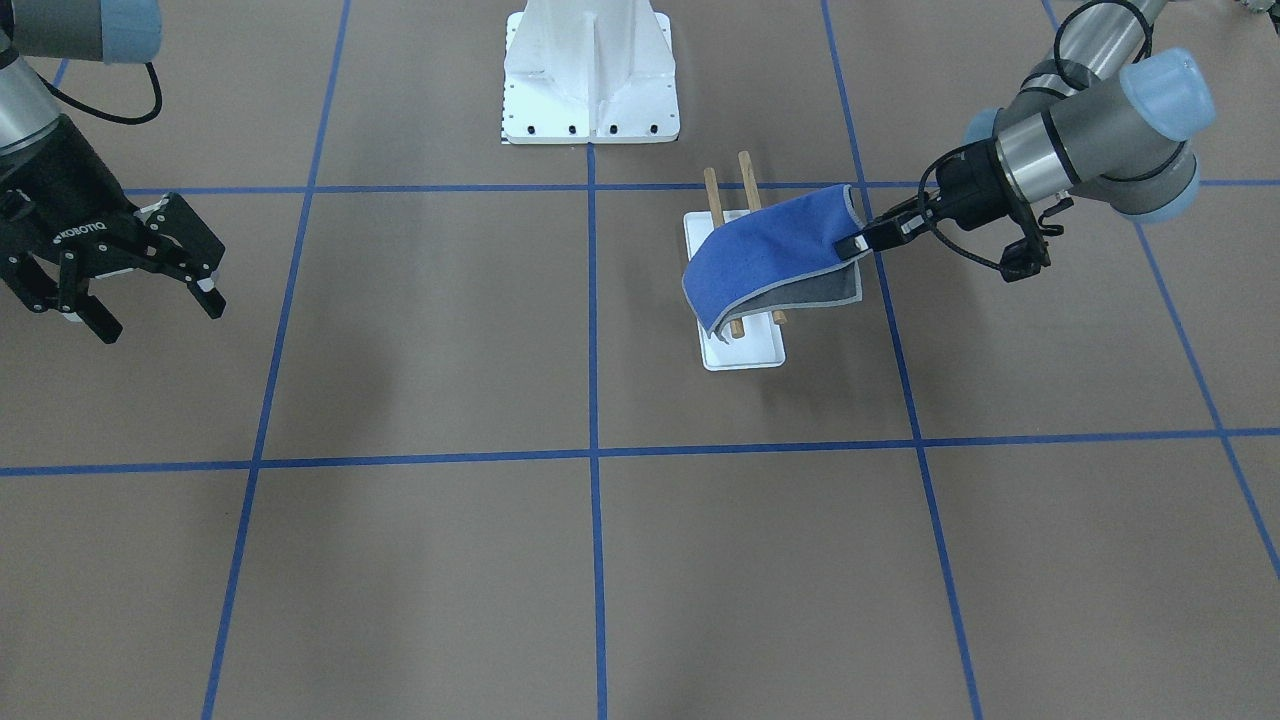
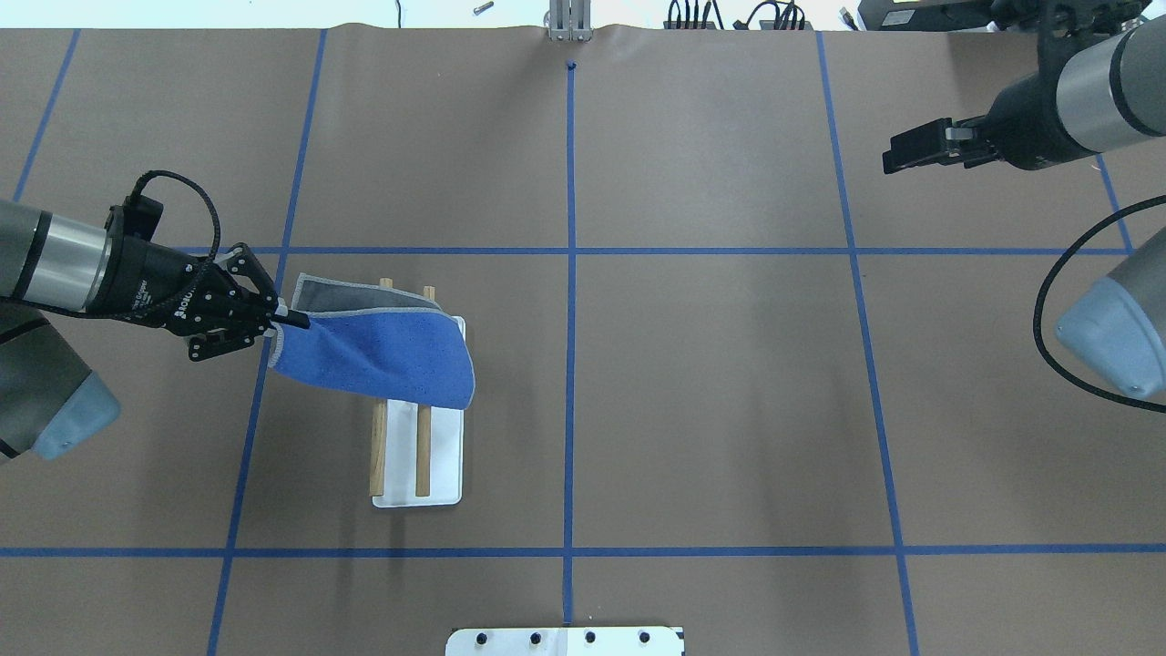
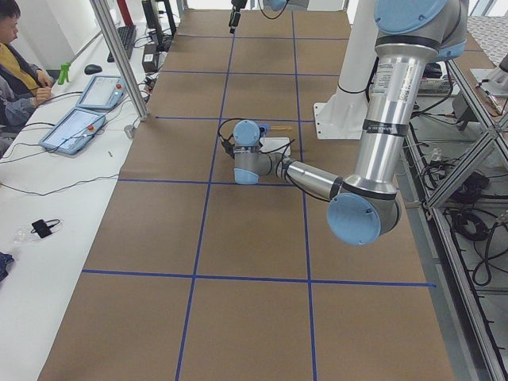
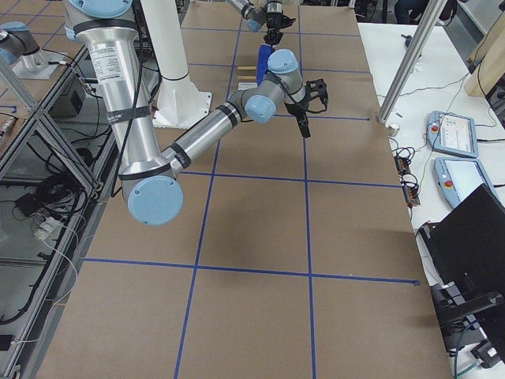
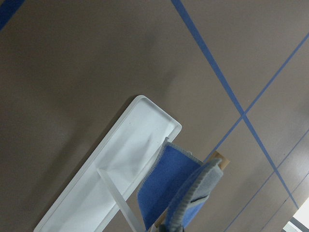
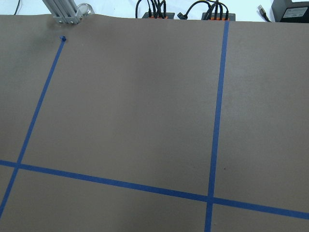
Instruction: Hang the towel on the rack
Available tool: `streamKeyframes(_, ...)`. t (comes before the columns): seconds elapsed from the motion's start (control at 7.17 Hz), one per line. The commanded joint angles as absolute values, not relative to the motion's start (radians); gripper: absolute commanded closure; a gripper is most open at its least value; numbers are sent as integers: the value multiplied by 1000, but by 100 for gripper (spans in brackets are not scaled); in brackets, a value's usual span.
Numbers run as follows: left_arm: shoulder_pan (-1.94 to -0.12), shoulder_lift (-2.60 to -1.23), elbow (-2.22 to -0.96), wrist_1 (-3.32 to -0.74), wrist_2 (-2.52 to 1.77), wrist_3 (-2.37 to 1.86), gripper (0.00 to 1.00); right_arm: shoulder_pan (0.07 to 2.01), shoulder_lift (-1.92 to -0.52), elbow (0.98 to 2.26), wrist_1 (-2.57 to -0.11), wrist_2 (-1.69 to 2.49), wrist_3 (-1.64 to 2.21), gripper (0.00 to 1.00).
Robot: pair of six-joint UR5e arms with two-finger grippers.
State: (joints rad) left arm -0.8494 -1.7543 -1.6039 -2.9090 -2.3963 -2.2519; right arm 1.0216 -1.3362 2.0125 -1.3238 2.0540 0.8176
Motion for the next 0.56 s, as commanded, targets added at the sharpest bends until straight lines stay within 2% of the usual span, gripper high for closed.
streamKeyframes(0.0, -850, -1750, -1557, -2939, -2390, -2252, 2, 1022, -1335, 2008, -1322, 2054, 818, 0)
streamKeyframes(0.42, -877, -1733, -1540, -2939, -2384, -2252, 1, 1028, -1338, 1996, -1327, 2063, 818, 0)
